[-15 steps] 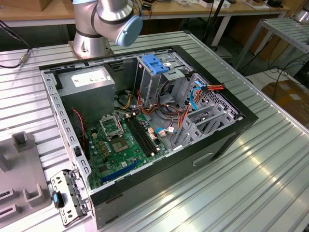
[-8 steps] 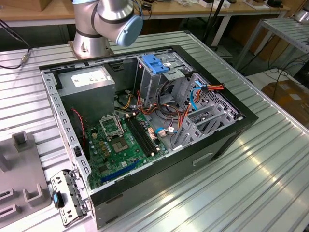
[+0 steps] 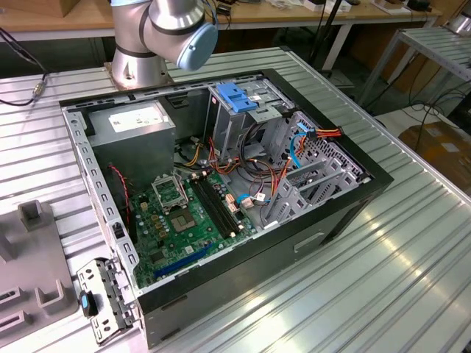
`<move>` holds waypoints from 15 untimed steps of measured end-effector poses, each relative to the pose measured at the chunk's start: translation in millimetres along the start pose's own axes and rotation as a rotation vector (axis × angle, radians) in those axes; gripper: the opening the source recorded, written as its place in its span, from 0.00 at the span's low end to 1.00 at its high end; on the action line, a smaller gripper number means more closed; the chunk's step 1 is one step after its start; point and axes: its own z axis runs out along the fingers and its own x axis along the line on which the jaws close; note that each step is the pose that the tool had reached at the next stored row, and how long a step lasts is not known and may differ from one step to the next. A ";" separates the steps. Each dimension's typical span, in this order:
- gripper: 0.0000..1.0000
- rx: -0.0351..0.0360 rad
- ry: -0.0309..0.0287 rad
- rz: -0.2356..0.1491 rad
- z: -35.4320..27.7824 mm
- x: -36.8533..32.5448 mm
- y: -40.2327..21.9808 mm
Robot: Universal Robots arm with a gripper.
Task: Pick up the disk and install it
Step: 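Pick up the disk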
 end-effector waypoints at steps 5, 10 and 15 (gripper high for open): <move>0.45 -0.0163 0.0044 0.019 1.6 -4.9 -3.1; 0.45 -0.0359 0.0078 0.033 4.1 -9.9 -8.2; 0.45 -0.0504 0.0103 0.043 7.2 -11.6 -14.0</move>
